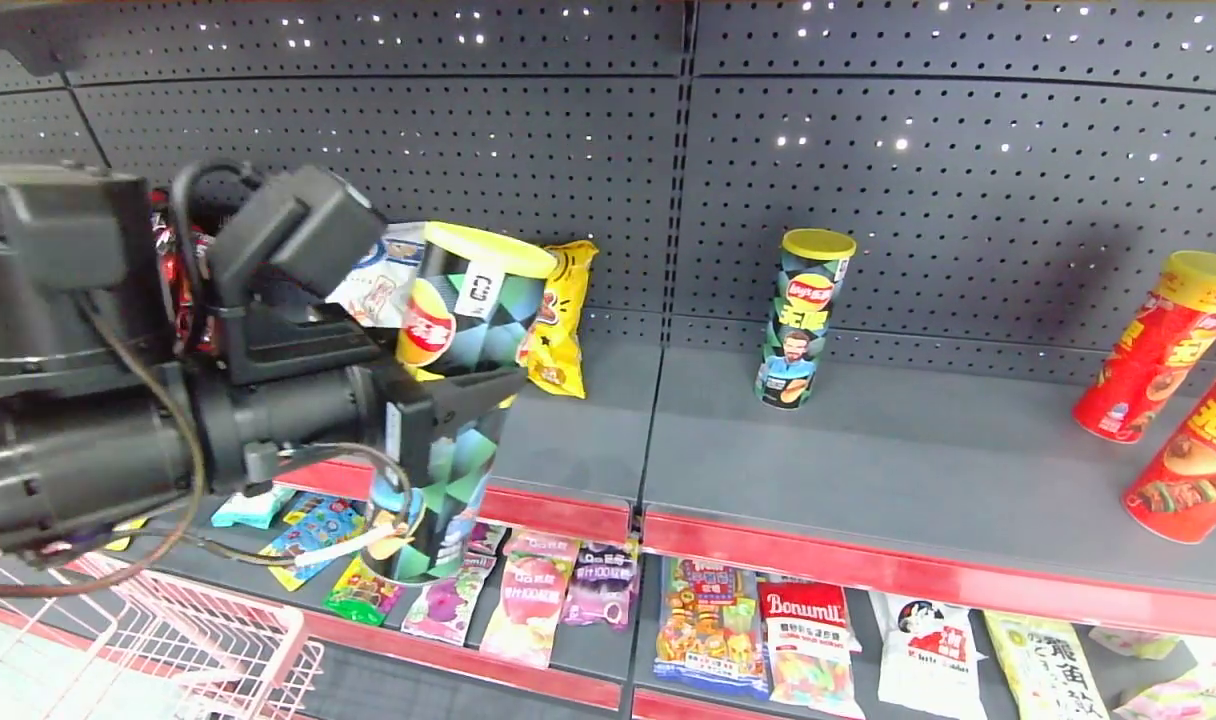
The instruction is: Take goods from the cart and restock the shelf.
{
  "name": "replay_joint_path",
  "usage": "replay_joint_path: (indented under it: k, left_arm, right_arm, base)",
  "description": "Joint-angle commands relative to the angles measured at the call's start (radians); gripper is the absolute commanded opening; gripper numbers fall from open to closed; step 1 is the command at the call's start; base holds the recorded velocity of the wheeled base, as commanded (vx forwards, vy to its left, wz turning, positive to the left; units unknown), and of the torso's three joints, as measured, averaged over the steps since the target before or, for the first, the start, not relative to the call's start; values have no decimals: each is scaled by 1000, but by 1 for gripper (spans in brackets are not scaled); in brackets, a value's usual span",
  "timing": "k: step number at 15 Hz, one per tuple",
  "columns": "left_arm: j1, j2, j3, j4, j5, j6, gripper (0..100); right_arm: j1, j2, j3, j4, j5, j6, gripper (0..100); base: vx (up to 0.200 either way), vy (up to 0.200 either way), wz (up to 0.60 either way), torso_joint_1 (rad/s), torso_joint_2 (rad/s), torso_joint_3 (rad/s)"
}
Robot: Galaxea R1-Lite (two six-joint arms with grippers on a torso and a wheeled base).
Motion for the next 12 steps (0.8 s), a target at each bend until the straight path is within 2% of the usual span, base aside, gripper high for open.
replay_joint_path:
  k: [1,3,5,6,7,8,9,10,11,12]
  left_arm:
    - [72,-139,46,18,3,11,0]
    - [113,-240,130,31,41,11,0]
    - [142,-332,185,95,43,16,0]
    - [161,-424,202,215,44,17,0]
    - [162,-437,204,233,44,17,0]
    - [165,-458,211,250,49,16,0]
    - [170,-458,214,248,52,14,0]
    - [178,-464,225,245,54,14,0]
    - [178,-493,250,233,55,17,0]
    - [178,-524,274,233,54,17,0]
  right_arm:
    - [-4,14,-3,0,0,-45,100]
    - [2,57,-5,0,1,-51,100]
    - [20,64,-5,0,3,-51,100]
    - [36,65,-5,-1,6,-51,100]
    - [34,71,-31,-4,18,-50,100]
    - [32,493,-426,-10,3,62,100]
    - [20,604,-558,-17,-15,125,100]
    - [25,740,-719,-4,-5,124,100]
    - [66,838,-746,-30,70,58,100]
    - [115,890,-750,-44,87,-11,100]
  base:
    - [0,0,0,0,0,0]
    - [0,0,0,0,0,0]
    - [0,0,0,0,0,0]
    - [0,0,0,0,0,0]
    - [0,0,0,0,0,0]
    - [0,0,0,0,0,0]
    - [0,0,0,0,0,0]
    - [0,0,0,0,0,0]
    - [0,0,0,0,0,0]
    - [0,0,0,0,0,0]
